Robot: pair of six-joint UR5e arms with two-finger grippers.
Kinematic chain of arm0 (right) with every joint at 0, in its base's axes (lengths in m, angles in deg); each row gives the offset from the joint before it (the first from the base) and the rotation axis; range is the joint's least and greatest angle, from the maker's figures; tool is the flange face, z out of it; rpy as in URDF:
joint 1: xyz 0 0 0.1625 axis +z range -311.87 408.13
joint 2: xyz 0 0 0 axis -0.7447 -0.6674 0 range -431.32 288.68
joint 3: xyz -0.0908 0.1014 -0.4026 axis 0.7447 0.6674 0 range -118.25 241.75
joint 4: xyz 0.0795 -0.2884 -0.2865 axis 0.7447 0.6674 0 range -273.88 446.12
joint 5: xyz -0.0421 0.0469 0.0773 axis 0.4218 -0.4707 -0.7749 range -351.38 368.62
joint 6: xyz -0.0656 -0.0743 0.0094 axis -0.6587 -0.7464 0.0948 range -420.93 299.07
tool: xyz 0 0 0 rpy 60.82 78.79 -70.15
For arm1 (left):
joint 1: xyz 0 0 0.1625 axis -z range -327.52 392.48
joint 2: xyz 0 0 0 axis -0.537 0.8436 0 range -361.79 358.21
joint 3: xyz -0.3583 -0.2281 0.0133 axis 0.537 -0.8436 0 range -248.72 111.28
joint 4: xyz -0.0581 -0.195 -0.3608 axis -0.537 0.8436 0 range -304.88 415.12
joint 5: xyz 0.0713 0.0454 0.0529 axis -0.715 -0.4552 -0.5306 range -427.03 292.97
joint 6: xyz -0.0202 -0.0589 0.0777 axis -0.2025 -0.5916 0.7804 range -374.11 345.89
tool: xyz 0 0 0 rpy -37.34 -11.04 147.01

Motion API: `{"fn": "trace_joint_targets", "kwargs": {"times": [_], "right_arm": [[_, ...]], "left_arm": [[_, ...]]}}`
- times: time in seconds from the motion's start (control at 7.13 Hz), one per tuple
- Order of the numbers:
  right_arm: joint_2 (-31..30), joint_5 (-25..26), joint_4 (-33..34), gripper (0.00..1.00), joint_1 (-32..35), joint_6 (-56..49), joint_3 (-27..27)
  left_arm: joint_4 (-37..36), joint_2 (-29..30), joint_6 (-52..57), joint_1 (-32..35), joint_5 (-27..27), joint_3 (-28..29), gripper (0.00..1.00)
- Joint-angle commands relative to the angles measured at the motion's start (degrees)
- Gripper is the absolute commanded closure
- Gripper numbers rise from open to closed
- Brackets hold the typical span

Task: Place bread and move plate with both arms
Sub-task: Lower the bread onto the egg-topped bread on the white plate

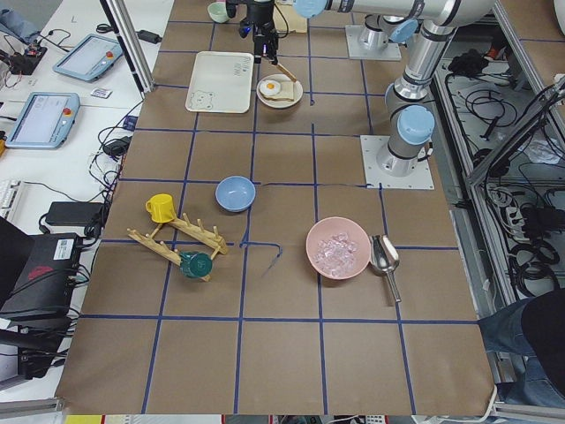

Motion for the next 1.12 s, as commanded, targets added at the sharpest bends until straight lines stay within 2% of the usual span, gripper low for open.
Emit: {"fn": "trace_joint_targets", "kwargs": {"times": [0.0,0.28,0.42,0.56,0.7,0.98], "right_arm": [[1.3,0.5,0.9,1.0,0.4,-2.0,0.0],[3.1,0.3,3.6,1.0,0.4,-1.7,-0.1],[3.0,0.0,3.7,0.46,0.4,-1.9,-0.1],[3.0,-0.3,6.1,0.08,0.4,-1.4,-0.1],[2.6,-2.2,8.1,0.0,0.4,-1.0,-0.1],[0.2,-1.9,8.1,0.0,-1.7,-6.1,-0.4]], "left_arm": [[0.0,0.0,0.0,0.0,0.0,0.0,0.0],[0.0,0.0,0.0,0.0,-0.1,0.0,0.0],[0.0,0.0,0.0,0.0,-0.1,0.0,0.0],[0.0,0.0,0.0,0.0,-0.1,0.0,0.0],[0.0,0.0,0.0,0.0,-0.1,0.0,0.0],[0.0,0.0,0.0,0.0,-0.1,-0.2,0.0]]}}
